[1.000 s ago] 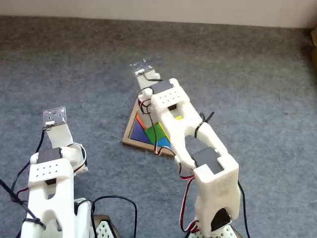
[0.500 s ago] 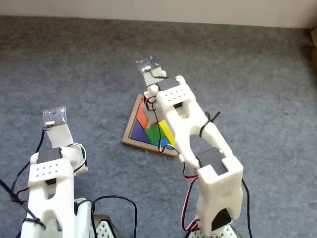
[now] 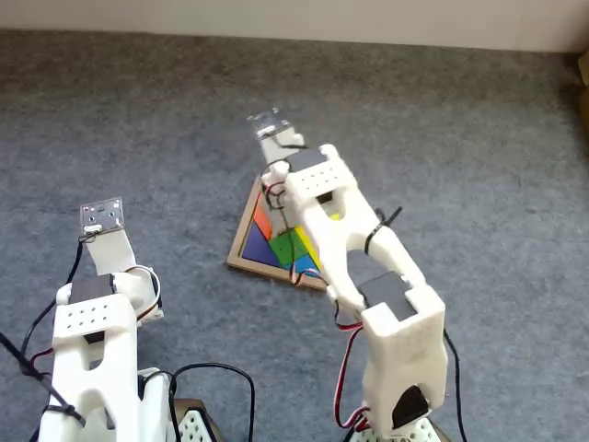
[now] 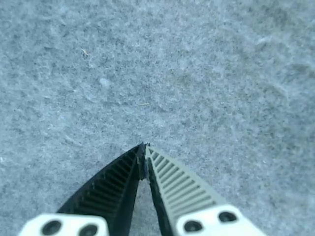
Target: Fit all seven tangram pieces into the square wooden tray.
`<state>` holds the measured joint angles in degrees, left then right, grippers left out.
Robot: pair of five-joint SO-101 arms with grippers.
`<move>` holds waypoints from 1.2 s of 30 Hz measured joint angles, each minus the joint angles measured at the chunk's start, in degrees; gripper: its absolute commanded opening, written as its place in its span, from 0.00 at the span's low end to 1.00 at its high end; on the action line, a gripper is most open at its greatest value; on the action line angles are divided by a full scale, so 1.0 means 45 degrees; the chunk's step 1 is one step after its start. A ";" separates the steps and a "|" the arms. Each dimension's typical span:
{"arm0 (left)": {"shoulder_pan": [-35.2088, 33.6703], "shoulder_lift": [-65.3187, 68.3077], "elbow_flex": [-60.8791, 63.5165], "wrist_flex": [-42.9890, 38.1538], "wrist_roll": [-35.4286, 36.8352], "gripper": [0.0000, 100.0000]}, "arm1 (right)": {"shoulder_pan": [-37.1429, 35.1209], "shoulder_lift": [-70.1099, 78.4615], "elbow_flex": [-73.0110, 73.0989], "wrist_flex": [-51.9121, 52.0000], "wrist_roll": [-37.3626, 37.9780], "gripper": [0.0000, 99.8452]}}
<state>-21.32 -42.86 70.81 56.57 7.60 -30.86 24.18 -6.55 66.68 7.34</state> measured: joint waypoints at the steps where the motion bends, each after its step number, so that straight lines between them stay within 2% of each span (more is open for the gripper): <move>1: 0.0000 0.0000 0.0000 0.0000 0.0000 0.01 | -0.0176 0.0000 0.0000 0.0078 0.0000 0.01; 10: 0.0000 0.0000 0.0000 0.0000 0.0000 0.01 | -0.0508 0.0000 0.0020 0.0234 0.0000 0.01; 19: 0.0000 0.0000 0.0000 0.0000 0.0000 0.01 | -0.0410 -0.0391 -0.0098 0.1915 0.0000 0.01; 30: 0.0899 -0.0176 0.0000 0.0000 0.0000 0.01 | 0.0234 -0.5431 0.1895 0.1993 0.0000 0.01; 36: 0.0918 -0.2520 0.1016 0.0000 0.0000 0.01 | 0.0684 -0.9416 0.4415 0.1993 0.0000 0.01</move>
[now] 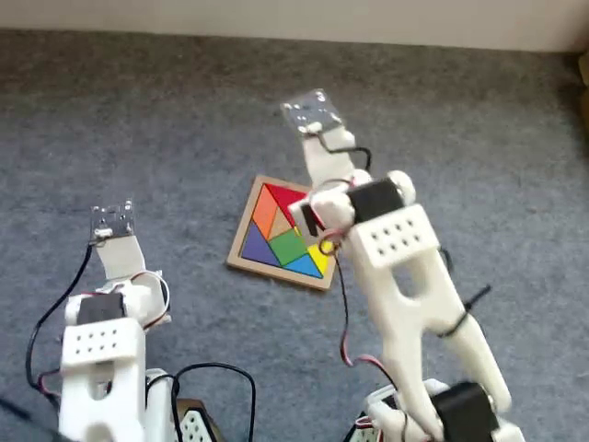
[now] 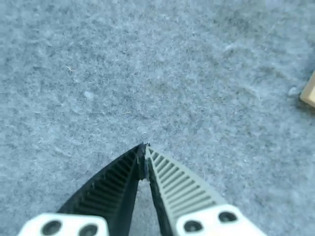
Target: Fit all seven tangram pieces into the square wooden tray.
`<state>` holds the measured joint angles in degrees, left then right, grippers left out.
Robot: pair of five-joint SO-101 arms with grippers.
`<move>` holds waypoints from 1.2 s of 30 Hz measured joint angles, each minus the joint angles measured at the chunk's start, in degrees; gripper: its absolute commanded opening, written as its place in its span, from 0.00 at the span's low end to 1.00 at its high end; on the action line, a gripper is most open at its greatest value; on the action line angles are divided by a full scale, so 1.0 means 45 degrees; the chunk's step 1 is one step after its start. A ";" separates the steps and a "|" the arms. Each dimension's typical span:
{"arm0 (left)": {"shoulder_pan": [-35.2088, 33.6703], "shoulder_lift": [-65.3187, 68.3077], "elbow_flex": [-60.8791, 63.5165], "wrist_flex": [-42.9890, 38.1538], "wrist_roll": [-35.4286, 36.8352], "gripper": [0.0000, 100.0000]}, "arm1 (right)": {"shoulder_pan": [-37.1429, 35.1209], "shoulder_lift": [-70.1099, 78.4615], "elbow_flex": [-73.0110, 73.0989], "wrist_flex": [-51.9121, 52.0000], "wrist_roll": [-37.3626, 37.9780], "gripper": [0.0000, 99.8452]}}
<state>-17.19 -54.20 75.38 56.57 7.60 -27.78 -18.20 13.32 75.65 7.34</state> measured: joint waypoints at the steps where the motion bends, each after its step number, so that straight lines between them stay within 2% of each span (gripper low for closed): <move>1: 0.0000 -0.0684 0.0332 0.0000 0.0000 0.01 | 0.0098 -0.0625 0.0488 0.0000 0.0000 0.01; 7: 0.0000 -0.6095 0.2716 0.0117 0.0000 0.01 | 0.0821 -0.4278 0.3497 0.0000 0.0000 0.01; 12: 0.0410 -1.0432 0.3888 0.1641 0.0000 0.01 | 0.1602 -0.7502 0.5919 0.0000 0.0000 0.01; 18: 0.0742 -1.0452 0.4142 0.1621 0.0000 0.01 | 0.2071 -1.1683 0.9358 -0.0430 0.0000 0.01; 27: 0.0742 -1.0452 0.4571 0.0801 0.0000 0.01 | 0.4083 -1.8618 1.5023 -0.1817 0.0000 0.01; 36: 0.0742 -1.0452 0.4591 0.1192 0.0000 0.01 | 0.4239 -1.8852 1.8286 -0.2833 0.0000 0.01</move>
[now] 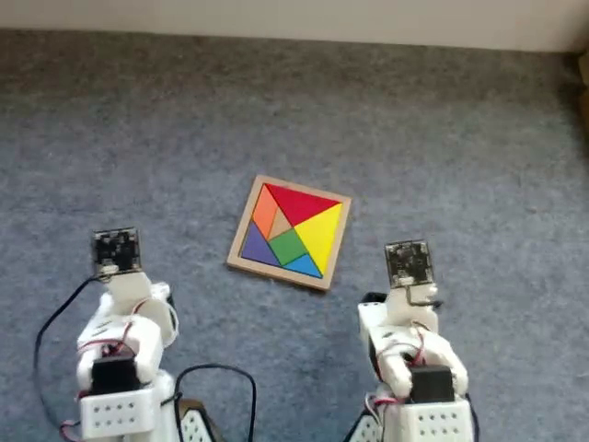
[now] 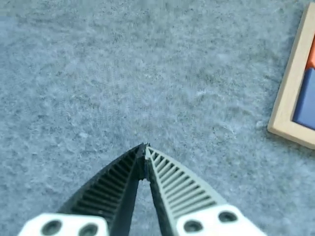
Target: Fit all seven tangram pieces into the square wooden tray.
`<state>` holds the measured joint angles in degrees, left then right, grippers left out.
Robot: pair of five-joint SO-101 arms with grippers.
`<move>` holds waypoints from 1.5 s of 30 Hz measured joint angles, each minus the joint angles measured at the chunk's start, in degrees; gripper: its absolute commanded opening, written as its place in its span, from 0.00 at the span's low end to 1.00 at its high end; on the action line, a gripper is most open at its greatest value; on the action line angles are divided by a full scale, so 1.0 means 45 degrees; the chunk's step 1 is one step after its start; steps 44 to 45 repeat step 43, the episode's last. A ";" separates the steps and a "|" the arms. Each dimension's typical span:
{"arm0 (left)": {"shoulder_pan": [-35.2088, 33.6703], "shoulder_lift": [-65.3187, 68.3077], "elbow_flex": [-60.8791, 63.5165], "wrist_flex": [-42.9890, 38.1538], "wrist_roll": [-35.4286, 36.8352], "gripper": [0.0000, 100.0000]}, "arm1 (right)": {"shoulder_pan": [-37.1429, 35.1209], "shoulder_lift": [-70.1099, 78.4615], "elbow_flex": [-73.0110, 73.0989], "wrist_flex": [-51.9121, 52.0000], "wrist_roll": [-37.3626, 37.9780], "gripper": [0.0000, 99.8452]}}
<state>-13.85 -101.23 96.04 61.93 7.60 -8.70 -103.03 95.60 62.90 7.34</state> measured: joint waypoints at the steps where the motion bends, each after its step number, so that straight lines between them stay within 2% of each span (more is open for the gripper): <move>1: 0.0000 0.0000 0.0000 0.0313 0.0000 0.01 | 0.0000 0.0020 0.0039 -0.0195 0.0000 0.01; 4: 0.0000 0.0000 0.0000 0.1231 0.0000 0.01 | 0.0000 0.0039 0.0059 -0.0254 0.0000 0.01; 12: 0.0000 0.0000 0.0000 0.2501 0.0000 0.01 | -0.0020 0.0039 0.0059 0.1387 0.0000 0.01; 45: 0.0000 0.0000 0.0000 0.2540 0.0000 0.01 | -0.0020 0.0039 0.0078 0.1387 0.0000 0.01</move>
